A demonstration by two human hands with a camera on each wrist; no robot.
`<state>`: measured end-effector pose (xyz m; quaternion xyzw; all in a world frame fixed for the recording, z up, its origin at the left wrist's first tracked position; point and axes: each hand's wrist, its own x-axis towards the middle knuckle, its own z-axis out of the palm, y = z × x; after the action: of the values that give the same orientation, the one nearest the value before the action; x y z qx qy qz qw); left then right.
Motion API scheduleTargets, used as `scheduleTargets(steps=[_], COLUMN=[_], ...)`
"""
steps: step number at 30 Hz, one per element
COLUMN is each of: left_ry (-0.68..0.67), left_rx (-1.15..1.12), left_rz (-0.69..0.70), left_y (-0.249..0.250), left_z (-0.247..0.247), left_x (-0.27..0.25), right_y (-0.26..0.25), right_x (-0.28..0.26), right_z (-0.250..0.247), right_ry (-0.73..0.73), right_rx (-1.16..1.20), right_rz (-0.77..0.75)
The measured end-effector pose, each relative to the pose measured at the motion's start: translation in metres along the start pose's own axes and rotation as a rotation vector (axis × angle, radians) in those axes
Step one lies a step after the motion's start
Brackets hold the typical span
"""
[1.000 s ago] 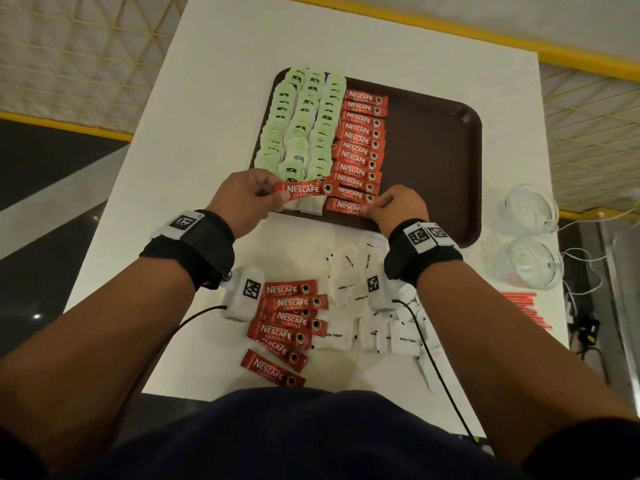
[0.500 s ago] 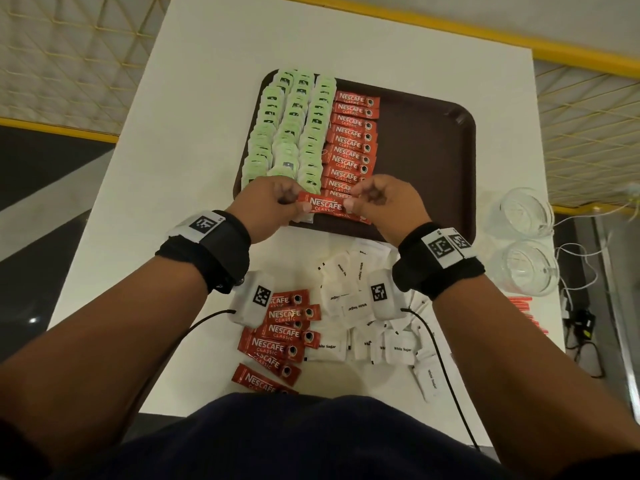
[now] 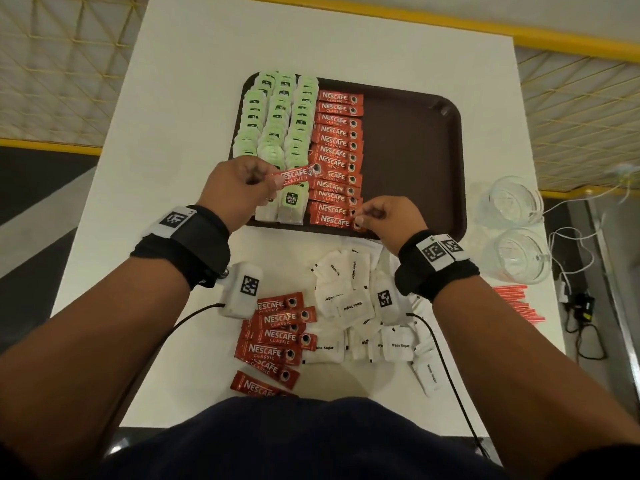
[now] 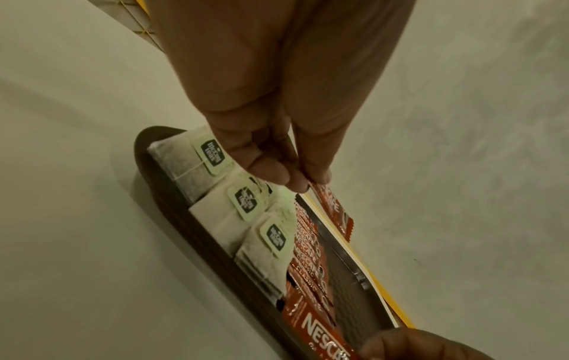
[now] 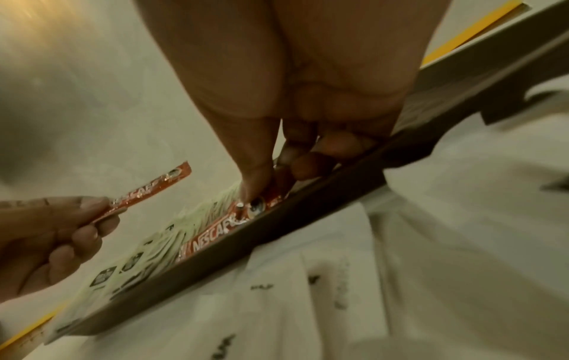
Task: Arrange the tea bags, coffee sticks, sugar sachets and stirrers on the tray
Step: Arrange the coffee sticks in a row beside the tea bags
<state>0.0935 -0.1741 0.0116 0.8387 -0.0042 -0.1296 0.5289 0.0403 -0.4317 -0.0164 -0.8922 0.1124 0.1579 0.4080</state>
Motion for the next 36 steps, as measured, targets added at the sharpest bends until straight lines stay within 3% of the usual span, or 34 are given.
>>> scheduleTargets(steps=[7, 12, 14, 17, 22, 28, 36], left_ry=[-0.050, -0.111, -0.141, -0.161, -0.140, -0.076, -0.124], left_rx=[0.000, 0.039, 0.059, 0.081, 0.088, 0.127, 0.236], left_rz=[-0.024, -0.028, -0.027, -0.012, 0.002, -0.014, 0.003], left_y=[0.000, -0.004, -0.004, -0.002, -0.002, -0.013, -0.019], left_z=[0.007, 0.013, 0.017, 0.025, 0.028, 0.009, -0.019], left_x=[-0.004, -0.009, -0.011, -0.012, -0.012, -0.018, -0.048], right_y=[-0.009, -0.022, -0.030, -0.037, -0.028, -0.013, -0.021], right_x=[0.009, 0.004, 0.000, -0.002, -0.002, 0.006, 0.008], right_z=[0.006, -0.003, -0.005, -0.005, -0.004, 0.001, 0.005], right_ry=[-0.024, 0.179, 0.123, -0.029, 0.045, 0.128, 0.178], right_rx=[-0.098, 0.068, 0.192, 0.178, 0.244, 0.139, -0.057], right_rz=[0.030, -0.017, -0.028, -0.072, 0.003, 0.098, 0.122])
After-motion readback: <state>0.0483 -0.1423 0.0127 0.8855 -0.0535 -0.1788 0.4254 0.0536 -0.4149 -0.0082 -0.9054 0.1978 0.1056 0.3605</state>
